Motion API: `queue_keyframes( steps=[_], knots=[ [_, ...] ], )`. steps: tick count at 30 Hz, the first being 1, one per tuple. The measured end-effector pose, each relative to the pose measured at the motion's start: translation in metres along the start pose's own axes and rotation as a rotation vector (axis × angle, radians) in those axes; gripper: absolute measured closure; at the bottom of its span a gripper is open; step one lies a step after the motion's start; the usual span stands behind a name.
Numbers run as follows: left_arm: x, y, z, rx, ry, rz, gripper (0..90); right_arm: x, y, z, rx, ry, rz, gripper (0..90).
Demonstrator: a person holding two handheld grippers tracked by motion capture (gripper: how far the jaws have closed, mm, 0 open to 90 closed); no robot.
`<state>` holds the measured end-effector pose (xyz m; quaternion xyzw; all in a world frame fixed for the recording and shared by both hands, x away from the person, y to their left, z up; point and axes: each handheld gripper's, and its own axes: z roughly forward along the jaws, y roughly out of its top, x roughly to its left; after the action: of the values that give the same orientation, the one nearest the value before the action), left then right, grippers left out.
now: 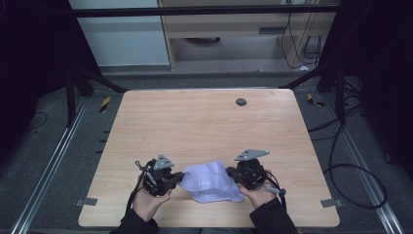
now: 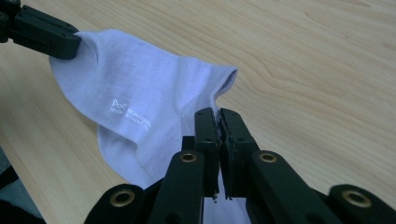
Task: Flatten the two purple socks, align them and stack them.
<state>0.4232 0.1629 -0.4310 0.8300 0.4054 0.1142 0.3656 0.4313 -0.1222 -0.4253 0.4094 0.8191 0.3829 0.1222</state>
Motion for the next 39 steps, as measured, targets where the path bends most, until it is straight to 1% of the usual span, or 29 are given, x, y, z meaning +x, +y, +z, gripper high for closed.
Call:
queue_keyframes(
  steps=[2,5,8,11,14,16,21,25,29,30,31,32,35,38,39],
  knots=[
    [-0.004,0.0,0.002,0.002,-0.01,0.007,87.1,-0.003,-0.005,-0.004,0.0,-0.003,0.012,86.9],
    [-0.007,-0.001,0.006,0.013,-0.016,0.014,87.1,-0.006,-0.014,-0.009,-0.008,-0.001,0.025,86.9],
    [-0.008,-0.002,0.01,0.02,-0.024,0.013,87.1,-0.009,-0.023,-0.01,-0.003,-0.005,0.036,86.9],
    [-0.009,-0.003,0.014,0.031,-0.031,0.018,87.0,-0.012,-0.028,-0.01,0.008,-0.005,0.044,86.9],
    [-0.01,-0.004,0.02,0.039,-0.042,0.012,87.1,-0.014,-0.03,-0.009,0.013,-0.008,0.048,86.9],
    [-0.01,-0.004,0.023,0.046,-0.044,0.018,87.0,-0.014,-0.031,-0.008,0.019,-0.015,0.044,86.9],
    [-0.012,-0.007,0.029,0.063,-0.051,0.02,87.1,-0.015,-0.034,-0.008,0.032,-0.009,0.047,86.8],
    [-0.013,-0.009,0.033,0.07,-0.052,0.02,87.0,-0.016,-0.036,-0.008,0.039,-0.014,0.044,86.8],
    [-0.014,-0.011,0.038,0.083,-0.052,0.021,87.0,-0.017,-0.037,-0.006,0.059,-0.018,0.055,86.8],
    [-0.014,-0.011,0.039,0.084,-0.051,0.021,87.0,-0.018,-0.038,-0.005,0.054,-0.017,0.047,86.7],
    [-0.014,-0.011,0.039,0.086,-0.049,0.027,87.0,-0.019,-0.038,-0.004,0.06,-0.022,0.053,86.7],
    [-0.015,-0.012,0.041,0.084,-0.049,0.018,86.9,-0.019,-0.039,-0.004,0.062,-0.022,0.05,86.7],
    [-0.015,-0.013,0.043,0.092,-0.051,0.016,86.9,-0.022,-0.04,-0.002,0.071,-0.026,0.054,86.6],
    [-0.015,-0.013,0.045,0.102,-0.054,0.025,86.8,-0.024,-0.042,0.0,0.077,-0.032,0.059,86.5],
    [-0.015,-0.014,0.045,0.103,-0.053,0.02,86.8,-0.025,-0.043,0.002,0.079,-0.036,0.062,86.5]
  ],
)
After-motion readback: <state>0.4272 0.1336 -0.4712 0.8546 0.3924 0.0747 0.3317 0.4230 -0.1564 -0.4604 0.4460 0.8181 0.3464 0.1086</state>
